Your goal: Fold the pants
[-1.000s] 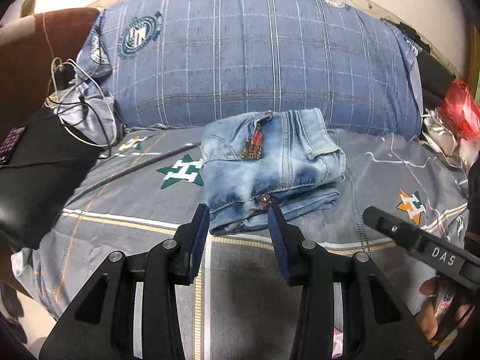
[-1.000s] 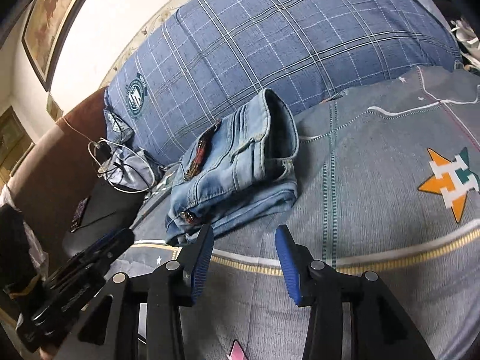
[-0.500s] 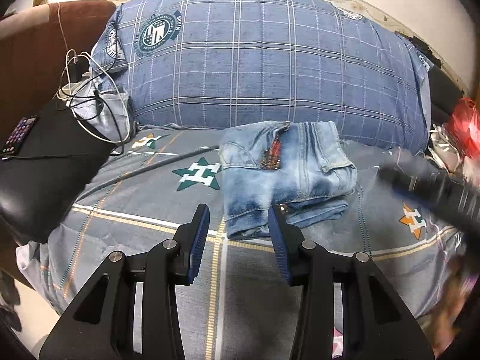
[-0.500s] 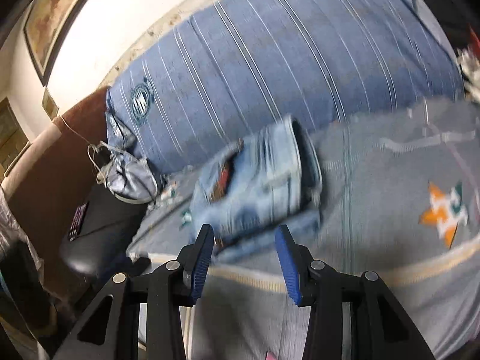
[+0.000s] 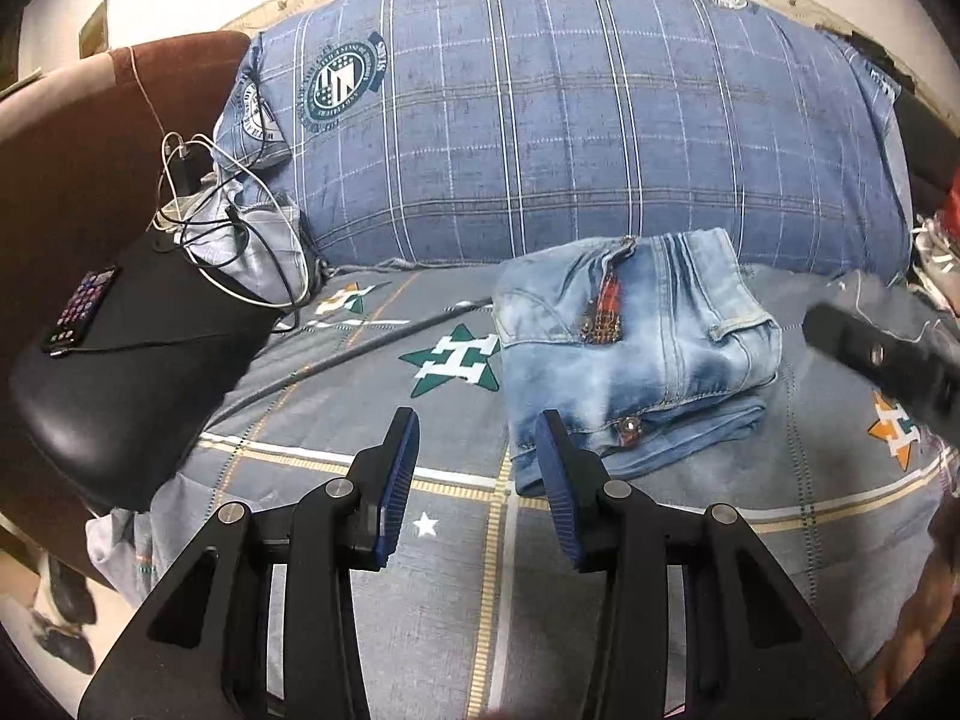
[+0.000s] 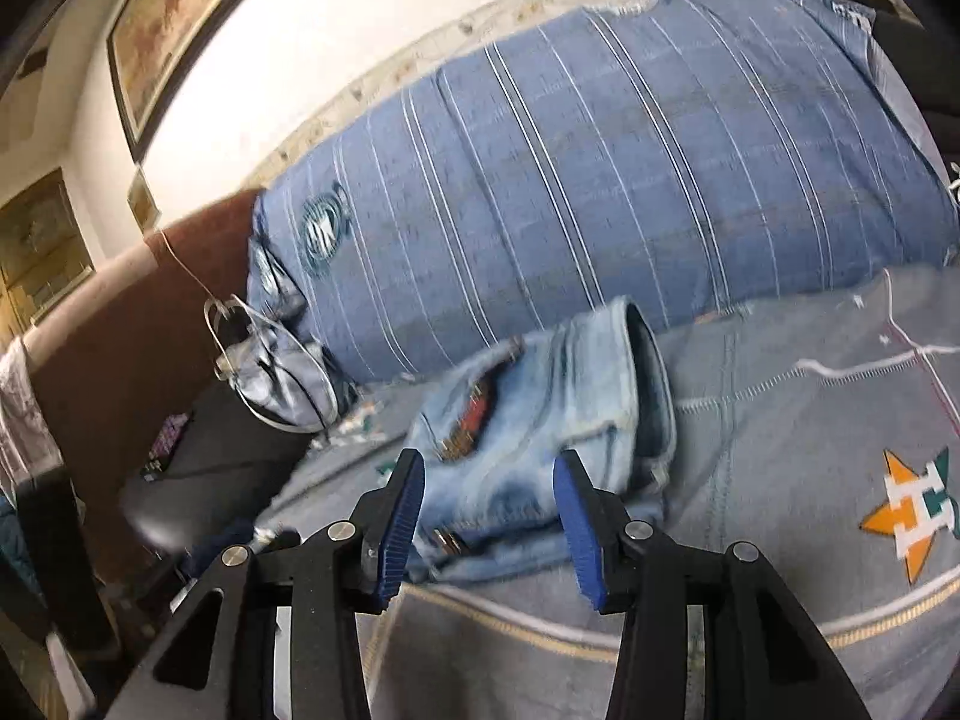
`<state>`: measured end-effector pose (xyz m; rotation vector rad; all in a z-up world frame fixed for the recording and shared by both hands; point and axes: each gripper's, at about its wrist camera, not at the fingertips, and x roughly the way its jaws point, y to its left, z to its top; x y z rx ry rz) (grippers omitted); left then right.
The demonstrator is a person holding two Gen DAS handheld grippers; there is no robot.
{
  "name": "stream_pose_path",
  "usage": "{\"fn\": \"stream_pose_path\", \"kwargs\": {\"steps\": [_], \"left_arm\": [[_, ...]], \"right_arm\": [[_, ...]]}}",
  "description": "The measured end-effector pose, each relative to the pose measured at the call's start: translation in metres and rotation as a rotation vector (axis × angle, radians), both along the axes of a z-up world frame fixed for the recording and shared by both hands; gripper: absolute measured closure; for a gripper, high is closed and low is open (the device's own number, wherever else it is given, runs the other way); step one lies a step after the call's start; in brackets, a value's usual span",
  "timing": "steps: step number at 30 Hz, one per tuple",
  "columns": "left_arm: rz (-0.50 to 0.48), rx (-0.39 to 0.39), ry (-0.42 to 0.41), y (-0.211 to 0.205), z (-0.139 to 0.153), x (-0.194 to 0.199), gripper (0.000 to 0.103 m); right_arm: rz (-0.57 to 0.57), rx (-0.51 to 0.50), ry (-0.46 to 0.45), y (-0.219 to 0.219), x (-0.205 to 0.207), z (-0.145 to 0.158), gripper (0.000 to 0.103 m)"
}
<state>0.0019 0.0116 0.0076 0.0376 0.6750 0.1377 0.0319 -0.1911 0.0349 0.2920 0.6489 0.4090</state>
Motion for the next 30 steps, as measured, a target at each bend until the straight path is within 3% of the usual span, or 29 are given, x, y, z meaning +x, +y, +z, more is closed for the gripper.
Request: {"fn": "stream_pose_path", "kwargs": {"steps": [8,17,30], "left_arm": [[-0.043,-0.056,0.03,-0.002,-0.002,0.004,0.063],[-0.028,-0.029,0.038,-0.004,-0.005,0.006,0.063],[-0.026,-0.016,0.032,-0.004,-0.006,0.006,0.063]], "right_arm": [[-0.063,-0.077,0.029,-0.004,-0.007,-0.008,0.054],[-0.139,-0.328,-0.08,0.022,-0.029,0.004,0.054],[-0.098,-0.298,-0.048,0.024,-0.031,0.0,0.054]]}}
